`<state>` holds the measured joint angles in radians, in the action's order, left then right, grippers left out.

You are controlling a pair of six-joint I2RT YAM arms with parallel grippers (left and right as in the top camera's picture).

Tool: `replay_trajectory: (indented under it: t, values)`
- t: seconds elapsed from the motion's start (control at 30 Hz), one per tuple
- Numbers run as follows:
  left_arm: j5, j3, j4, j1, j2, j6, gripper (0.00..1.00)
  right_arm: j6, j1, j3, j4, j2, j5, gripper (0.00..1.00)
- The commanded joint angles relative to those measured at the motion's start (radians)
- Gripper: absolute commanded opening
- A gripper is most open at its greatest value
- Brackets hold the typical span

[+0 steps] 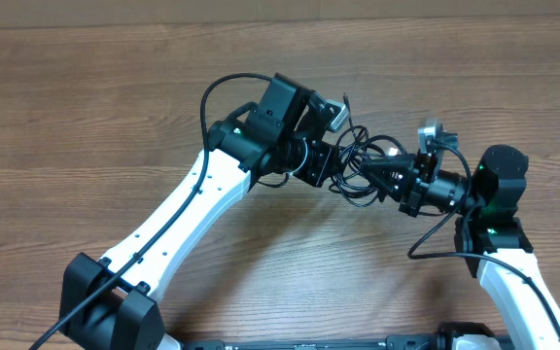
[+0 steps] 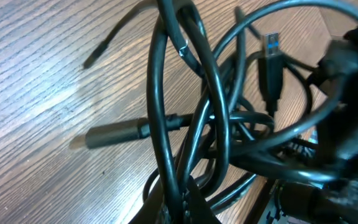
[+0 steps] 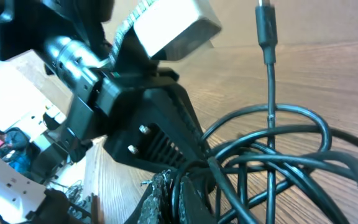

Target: Untangle cables

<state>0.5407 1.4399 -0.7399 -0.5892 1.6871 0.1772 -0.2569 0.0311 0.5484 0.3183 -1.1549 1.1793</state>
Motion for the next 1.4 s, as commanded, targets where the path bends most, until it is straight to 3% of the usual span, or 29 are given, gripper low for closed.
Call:
replay_trajectory:
  t: [0.0,0.5,0.93,1.2,1.37]
  values:
    - [-0.021,0.002,-0.014,-0.007,0.01,-0.028,0.04,-0.058,-0.006,0.015,0.061,0.009,0.058,0.04]
    - [-0.021,0.002,-0.014,-0.007,0.01,-0.028,0.04,-0.049,0.057,0.015,0.173,0.009,0.035,0.04]
    - [-0.02,0.002,-0.016,-0.007,0.01,-0.028,0.04,0.304,0.062,0.015,0.252,0.008,-0.027,0.04]
    - [-0.016,0.002,-0.017,-0.007,0.01,-0.027,0.04,0.317,0.062,0.015,0.431,0.008,-0.026,0.04]
    - [-0.017,0.002,-0.019,-0.007,0.01,-0.028,0.04,0.306,0.062,0.015,0.357,0.008,-0.026,0.04]
